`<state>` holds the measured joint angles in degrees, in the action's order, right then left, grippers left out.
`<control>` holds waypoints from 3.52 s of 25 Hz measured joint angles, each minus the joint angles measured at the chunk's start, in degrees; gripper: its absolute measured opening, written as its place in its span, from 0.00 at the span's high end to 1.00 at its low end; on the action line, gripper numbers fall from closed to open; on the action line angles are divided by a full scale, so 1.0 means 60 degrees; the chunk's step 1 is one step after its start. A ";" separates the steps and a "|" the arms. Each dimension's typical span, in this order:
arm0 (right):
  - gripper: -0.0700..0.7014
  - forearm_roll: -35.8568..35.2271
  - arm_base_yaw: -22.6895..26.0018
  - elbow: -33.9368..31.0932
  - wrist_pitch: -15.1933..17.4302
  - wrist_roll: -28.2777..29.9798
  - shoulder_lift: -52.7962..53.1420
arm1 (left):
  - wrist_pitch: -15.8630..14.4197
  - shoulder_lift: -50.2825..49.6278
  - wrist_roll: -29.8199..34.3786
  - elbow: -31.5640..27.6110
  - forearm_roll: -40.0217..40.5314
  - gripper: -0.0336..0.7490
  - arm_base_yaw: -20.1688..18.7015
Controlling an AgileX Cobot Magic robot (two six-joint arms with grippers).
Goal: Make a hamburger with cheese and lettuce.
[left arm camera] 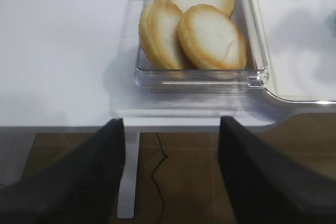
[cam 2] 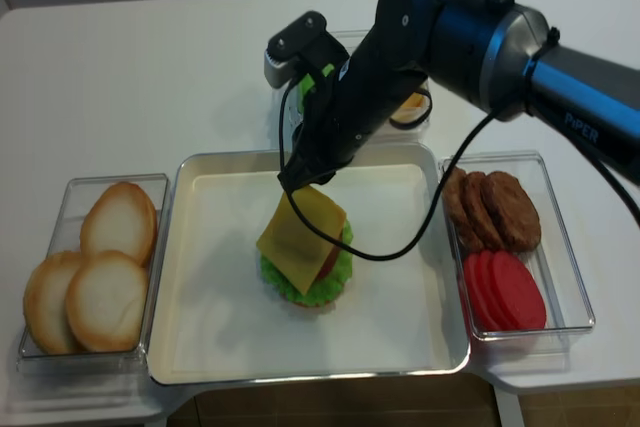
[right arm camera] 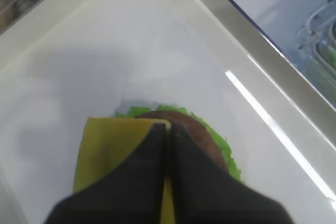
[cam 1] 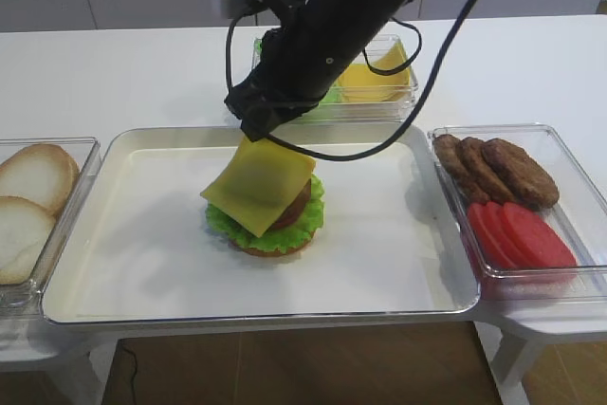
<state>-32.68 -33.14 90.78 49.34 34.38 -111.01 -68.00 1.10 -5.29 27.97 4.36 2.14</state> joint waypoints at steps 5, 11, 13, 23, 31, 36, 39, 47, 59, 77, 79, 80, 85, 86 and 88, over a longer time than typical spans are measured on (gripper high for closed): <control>0.87 0.0173 0.0000 0.0000 -0.0127 0.0112 -0.0102 | 0.0000 0.0000 0.0000 0.0000 0.0000 0.42 0.0000; 0.87 0.0385 0.0000 0.0000 -0.0208 0.0130 -0.0102 | 0.0000 0.0000 0.0000 0.0000 0.0000 0.42 0.0000; 0.87 0.0385 0.0000 0.0000 -0.0245 0.0135 -0.0102 | 0.0000 0.0000 0.0000 0.0000 0.0000 0.42 0.0000; 0.69 0.0532 0.0000 0.0000 -0.0328 0.0156 -0.0102 | 0.0000 0.0000 0.0000 0.0000 0.0000 0.42 0.0000; 0.25 0.1040 0.0000 0.0000 -0.0190 -0.0395 0.0019 | 0.0000 0.0000 0.0000 0.0000 0.0000 0.42 0.0000; 0.23 0.2379 0.0000 0.0000 0.0300 -0.1749 0.0630 | 0.0000 0.0000 0.0000 0.0000 0.0000 0.42 0.0000; 0.25 0.3149 0.0047 0.0000 0.0950 -0.2418 0.1000 | 0.0000 0.0000 0.0000 0.0000 0.0000 0.42 0.0000; 0.31 0.3353 0.1769 0.0000 0.2593 -0.3703 0.1459 | 0.0000 0.0000 0.0000 0.0000 0.0000 0.42 0.0000; 0.31 0.4043 0.4072 -0.2258 0.2642 -0.4554 0.3766 | 0.0000 0.0000 0.0000 0.0000 0.0000 0.42 0.0000; 0.31 0.4443 0.4145 -0.6002 0.2609 -0.5247 0.9213 | 0.0000 0.0000 0.0000 0.0000 0.0000 0.42 0.0000; 0.31 0.4443 0.4145 -0.6325 0.2635 -0.5251 0.9838 | 0.0000 0.0000 0.0000 0.0000 0.0000 0.42 0.0000; 0.31 0.4443 0.4145 -0.6497 0.2684 -0.5266 1.0177 | 0.0000 0.0000 0.0000 0.0000 0.0000 0.42 0.0000; 0.31 0.4443 0.4145 -0.7132 0.3116 -0.5289 1.1757 | 0.0000 0.0000 0.0000 0.0000 0.0000 0.42 0.0000; 0.31 0.4443 0.4145 -0.7256 0.3168 -0.5308 1.2022 | 0.0000 0.0000 0.0000 0.0000 0.0000 0.42 0.0000; 0.31 0.4443 0.4145 -0.7427 0.3317 -0.5323 1.2644 | 0.0000 0.0000 0.0000 0.0000 0.0000 0.42 0.0000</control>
<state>-6.02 -8.27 46.22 69.25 2.44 -35.15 -68.00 1.10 -5.29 27.97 4.36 2.14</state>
